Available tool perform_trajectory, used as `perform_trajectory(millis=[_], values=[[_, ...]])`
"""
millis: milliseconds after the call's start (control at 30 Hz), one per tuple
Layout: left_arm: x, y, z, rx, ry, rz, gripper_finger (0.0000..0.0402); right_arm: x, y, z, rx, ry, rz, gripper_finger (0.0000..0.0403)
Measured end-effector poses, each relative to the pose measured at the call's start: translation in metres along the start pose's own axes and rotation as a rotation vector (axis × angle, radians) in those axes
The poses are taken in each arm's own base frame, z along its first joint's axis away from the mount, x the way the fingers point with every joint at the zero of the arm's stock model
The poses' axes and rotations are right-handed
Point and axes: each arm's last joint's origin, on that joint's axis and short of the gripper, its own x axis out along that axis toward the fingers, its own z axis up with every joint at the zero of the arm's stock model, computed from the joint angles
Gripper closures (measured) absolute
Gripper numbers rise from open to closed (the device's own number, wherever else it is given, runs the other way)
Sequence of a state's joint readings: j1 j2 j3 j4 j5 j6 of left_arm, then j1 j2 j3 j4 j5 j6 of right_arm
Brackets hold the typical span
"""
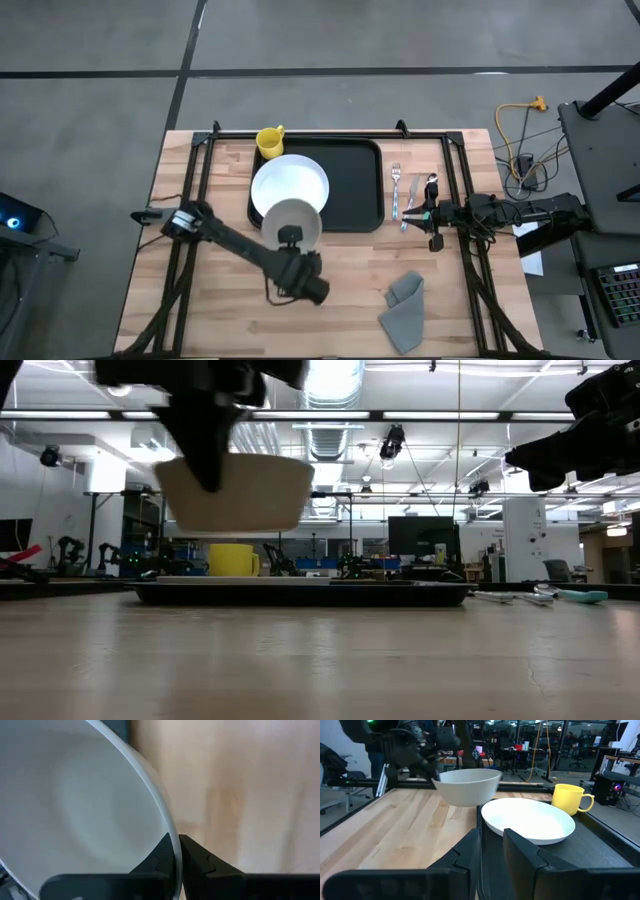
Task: Set up tray
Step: Put the gray bowl on top of the white plate on the black tray
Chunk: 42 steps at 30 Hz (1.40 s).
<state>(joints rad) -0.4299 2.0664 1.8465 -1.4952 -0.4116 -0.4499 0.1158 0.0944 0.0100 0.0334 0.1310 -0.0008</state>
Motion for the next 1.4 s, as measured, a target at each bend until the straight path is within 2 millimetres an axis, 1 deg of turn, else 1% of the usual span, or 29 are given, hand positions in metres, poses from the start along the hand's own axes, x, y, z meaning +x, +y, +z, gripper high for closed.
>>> perform_trajectory(millis=[133, 233, 300, 400, 500, 567, 633, 733, 833, 1000, 1100, 1300, 1400], values=[[0.007, 0.024, 0.008, 0.007, -0.087, -0.016, 0.0402, 0.0, 0.0, 0.0, 0.0, 0.0, 0.0, 0.0325], [0.015, 0.042, 0.004, 0.006, -0.16, -0.019, 0.0401, 0.0, 0.0, 0.0, 0.0, 0.0, 0.0, 0.0329], [0.023, 0.055, -0.007, -0.027, -0.181, -0.026, 0.0401, 0.0, 0.0, 0.0, 0.0, 0.0, 0.0, 0.0332], [0.037, 0.073, -0.031, -0.087, -0.203, -0.03, 0.0401, 0.0, 0.0, 0.0, 0.0, 0.0, 0.0, 0.0335], [0.049, 0.085, -0.053, -0.141, -0.232, -0.044, 0.0401, 0.0, 0.0, 0.0, 0.0, 0.0, 0.0, 0.0333], [0.052, 0.091, -0.062, -0.17, -0.257, -0.081, 0.0401, 0.0, 0.0, 0.0, 0.0, 0.0, 0.0, 0.033], [0.054, 0.094, -0.067, -0.181, -0.272, -0.089, 0.0401, 0.0, 0.0, 0.0, 0.0, 0.0, 0.0, 0.0327], [0.059, 0.096, -0.069, -0.144, -0.252, -0.081, 0.0401, 0.0, 0.0, 0.0, 0.0, 0.0, 0.0, 0.0324], [0.063, 0.097, -0.067, -0.137, -0.241, -0.075, 0.0401, 0.0, 0.0, 0.0, 0.0, 0.0, 0.0, 0.0324], [0.076, 0.099, -0.068, -0.105, -0.2, -0.06, 0.0401, 0.0, 0.0, 0.0, 0.0, 0.0, 0.0, 0.033], [0.082, 0.104, -0.065, -0.077, -0.181, -0.055, 0.0401, 0.0, 0.0, 0.0, 0.0, 0.0, 0.0, 0.0334], [0.089, 0.12, -0.057, -0.078, -0.173, -0.044, 0.0401, 0.0, 0.0, 0.0, 0.0, 0.0, 0.0, 0.0331], [0.093, 0.122, -0.055, -0.077, -0.164, -0.073, 0.0401, 0.0, 0.0, 0.0, 0.0, -0.001, 0.0, 0.0326]])
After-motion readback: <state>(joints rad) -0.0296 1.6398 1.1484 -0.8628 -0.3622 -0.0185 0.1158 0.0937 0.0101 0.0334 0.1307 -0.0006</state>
